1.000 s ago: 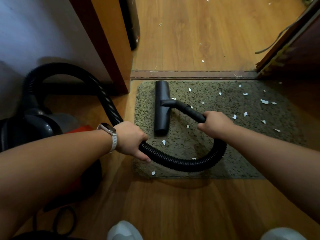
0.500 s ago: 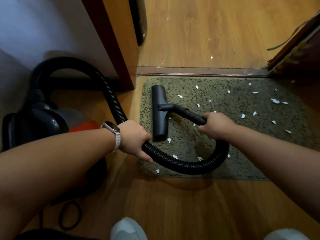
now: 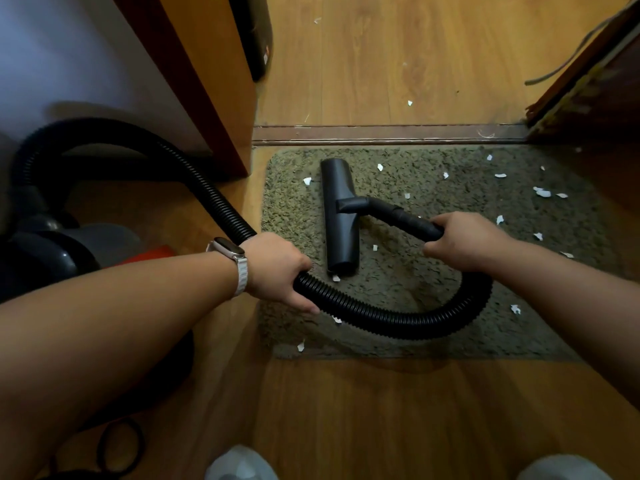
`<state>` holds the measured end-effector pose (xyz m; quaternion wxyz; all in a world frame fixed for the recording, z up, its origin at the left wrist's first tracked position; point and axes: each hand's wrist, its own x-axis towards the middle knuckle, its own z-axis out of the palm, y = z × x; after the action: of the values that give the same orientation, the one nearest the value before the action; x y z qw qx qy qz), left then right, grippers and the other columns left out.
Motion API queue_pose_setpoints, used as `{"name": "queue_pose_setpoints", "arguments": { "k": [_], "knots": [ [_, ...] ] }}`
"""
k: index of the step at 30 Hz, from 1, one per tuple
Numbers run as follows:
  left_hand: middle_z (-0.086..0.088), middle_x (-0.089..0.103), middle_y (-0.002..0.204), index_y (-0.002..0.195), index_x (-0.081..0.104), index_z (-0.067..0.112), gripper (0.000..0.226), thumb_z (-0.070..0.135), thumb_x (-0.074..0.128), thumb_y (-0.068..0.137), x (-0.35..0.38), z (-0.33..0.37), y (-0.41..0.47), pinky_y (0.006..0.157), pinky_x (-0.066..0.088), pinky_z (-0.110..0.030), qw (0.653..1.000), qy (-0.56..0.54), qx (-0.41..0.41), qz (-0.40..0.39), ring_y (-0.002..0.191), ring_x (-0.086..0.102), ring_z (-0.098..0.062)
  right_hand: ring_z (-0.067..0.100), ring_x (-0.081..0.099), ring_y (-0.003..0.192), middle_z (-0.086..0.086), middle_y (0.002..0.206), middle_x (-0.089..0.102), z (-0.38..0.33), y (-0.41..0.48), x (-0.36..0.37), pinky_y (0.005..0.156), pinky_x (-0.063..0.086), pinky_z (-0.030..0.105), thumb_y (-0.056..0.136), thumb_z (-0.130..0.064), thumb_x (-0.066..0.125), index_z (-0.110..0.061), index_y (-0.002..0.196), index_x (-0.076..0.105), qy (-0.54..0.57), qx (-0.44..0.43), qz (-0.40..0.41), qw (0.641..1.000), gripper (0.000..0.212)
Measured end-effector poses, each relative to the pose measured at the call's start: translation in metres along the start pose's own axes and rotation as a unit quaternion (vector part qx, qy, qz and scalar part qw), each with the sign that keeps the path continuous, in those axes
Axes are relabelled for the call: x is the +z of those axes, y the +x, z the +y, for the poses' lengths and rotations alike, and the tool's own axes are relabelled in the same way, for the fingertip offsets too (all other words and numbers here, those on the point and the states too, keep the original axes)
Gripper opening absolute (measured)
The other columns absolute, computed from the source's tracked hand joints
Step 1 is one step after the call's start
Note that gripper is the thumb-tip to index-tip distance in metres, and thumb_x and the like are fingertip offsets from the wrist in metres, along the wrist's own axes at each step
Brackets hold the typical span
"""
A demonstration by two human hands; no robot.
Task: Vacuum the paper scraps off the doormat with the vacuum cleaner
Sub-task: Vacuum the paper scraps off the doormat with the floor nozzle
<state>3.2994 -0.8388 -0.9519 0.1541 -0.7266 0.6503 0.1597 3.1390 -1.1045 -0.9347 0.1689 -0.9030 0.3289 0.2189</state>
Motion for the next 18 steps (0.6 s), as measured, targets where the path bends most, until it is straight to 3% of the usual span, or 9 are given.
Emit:
{"name": "queue_pose_setpoints", "arguments": {
  "k": [3,7,12,18],
  "knots": [
    [0.009,0.054,0.064,0.075,0.049,0.026,0.071,0.096,0.036,0.068,-0.002,0.001,0.006,0.059,0.053,-0.03,1.0,-0.012,-0.006,0.002,0.059,0.056,-0.012,0.023,0.058,0.073,-0.003,0.073,0.06,0.011,0.002,-0.004,0.059,0.04,0.029,0.081,-0.037,0.068,-0.025,0.087,0.063,0.015,0.018,0.015,1.0,0.014],
    [0.009,0.056,0.066,0.075,0.051,0.026,0.073,0.096,0.034,0.067,-0.005,0.001,0.01,0.061,0.055,-0.032,1.0,-0.019,-0.012,-0.002,0.059,0.057,-0.01,0.026,0.06,0.077,0.001,0.075,0.062,0.017,0.01,-0.01,0.061,0.042,0.03,0.08,-0.036,0.066,-0.023,0.093,0.065,0.033,0.027,0.041,0.998,0.018],
    [0.01,0.056,0.066,0.077,0.05,0.027,0.073,0.096,0.031,0.067,-0.005,-0.002,0.005,0.06,0.053,-0.029,1.0,-0.014,-0.017,0.0,0.059,0.056,-0.009,0.019,0.057,0.067,0.001,0.075,0.061,0.011,0.021,-0.011,0.055,0.039,0.028,0.081,-0.036,0.065,-0.023,0.095,0.064,0.05,0.033,0.038,0.997,0.019],
    [0.01,0.056,0.068,0.078,0.05,0.027,0.072,0.096,0.033,0.068,-0.001,-0.005,-0.007,0.061,0.052,-0.03,1.0,0.004,-0.01,-0.015,0.062,0.057,-0.013,0.025,0.062,0.076,0.0,0.077,0.064,-0.011,0.024,0.003,0.063,0.045,0.03,0.08,-0.037,0.064,-0.024,0.096,0.065,0.045,0.003,0.011,0.999,0.02]
  ]
}}
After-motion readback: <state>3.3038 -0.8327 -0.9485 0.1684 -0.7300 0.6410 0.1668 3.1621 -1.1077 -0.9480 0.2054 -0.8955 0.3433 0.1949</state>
